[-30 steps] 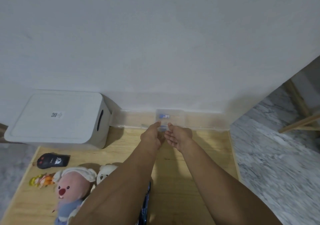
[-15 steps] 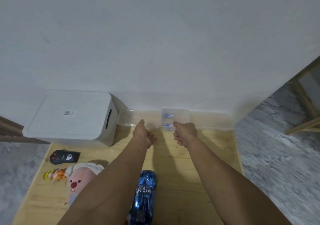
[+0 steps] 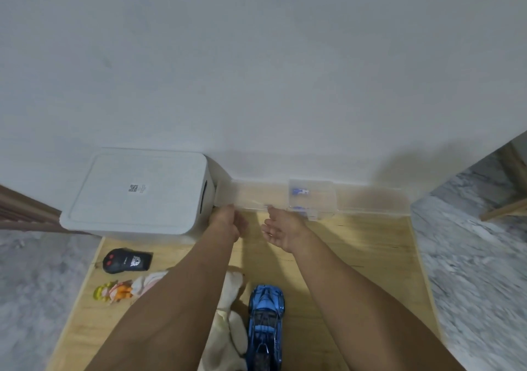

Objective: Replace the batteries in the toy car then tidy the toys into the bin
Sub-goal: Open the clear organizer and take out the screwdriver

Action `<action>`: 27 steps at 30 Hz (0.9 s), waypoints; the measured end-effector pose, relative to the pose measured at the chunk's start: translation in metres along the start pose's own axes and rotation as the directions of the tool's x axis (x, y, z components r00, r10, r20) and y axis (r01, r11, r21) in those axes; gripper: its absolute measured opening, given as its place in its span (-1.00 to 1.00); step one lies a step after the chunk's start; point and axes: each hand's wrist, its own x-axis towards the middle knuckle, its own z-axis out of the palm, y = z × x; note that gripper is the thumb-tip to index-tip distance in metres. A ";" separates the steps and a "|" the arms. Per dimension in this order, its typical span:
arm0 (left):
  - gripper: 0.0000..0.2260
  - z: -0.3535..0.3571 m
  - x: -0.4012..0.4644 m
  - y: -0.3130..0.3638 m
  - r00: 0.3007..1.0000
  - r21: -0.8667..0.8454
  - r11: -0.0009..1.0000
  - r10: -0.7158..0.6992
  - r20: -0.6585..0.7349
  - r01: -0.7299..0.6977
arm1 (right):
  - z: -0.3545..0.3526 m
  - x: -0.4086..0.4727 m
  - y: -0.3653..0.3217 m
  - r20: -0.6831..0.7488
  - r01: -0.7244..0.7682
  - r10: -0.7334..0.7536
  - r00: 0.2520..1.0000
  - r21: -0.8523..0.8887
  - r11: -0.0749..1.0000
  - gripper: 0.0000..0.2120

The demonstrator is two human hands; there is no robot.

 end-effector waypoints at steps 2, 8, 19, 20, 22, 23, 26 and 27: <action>-0.78 -0.001 0.005 0.000 1.000 -0.014 1.000 -0.003 0.012 0.004 | 0.009 0.008 0.002 -0.024 -0.004 0.007 1.000 0.119 0.993 -0.75; -0.79 -0.002 0.007 0.002 0.998 -0.058 0.998 0.022 0.057 -0.019 | 0.025 0.023 0.002 -0.146 0.021 0.010 0.989 0.209 0.978 -0.74; -0.86 -0.001 -0.008 0.000 0.989 -0.321 0.947 0.025 0.144 0.023 | 0.034 0.025 0.003 -0.252 0.048 0.001 0.968 0.186 0.981 -0.71; -0.87 -0.002 -0.011 0.001 0.988 -0.347 0.937 0.010 0.153 0.044 | 0.034 0.023 0.002 -0.254 0.054 -0.005 0.967 0.187 0.981 -0.72; -0.86 -0.004 -0.013 0.002 0.988 -0.368 0.928 -0.009 0.154 0.066 | 0.035 0.020 0.000 -0.246 0.069 -0.019 0.969 0.198 0.978 -0.76; -0.84 -0.004 -0.015 0.002 0.988 -0.372 0.926 -0.010 0.151 0.066 | 0.035 0.018 -0.002 -0.241 0.074 -0.022 0.970 0.208 0.975 -0.78; -0.82 -0.005 -0.018 0.001 0.991 -0.341 0.937 -0.030 0.133 0.074 | 0.036 0.014 -0.009 -0.231 0.086 -0.033 0.972 0.226 0.970 -0.84; -0.83 -0.005 -0.019 0.000 0.993 -0.301 0.950 -0.045 0.109 0.076 | 0.035 0.012 -0.010 -0.227 0.090 -0.038 0.973 0.224 0.970 -0.85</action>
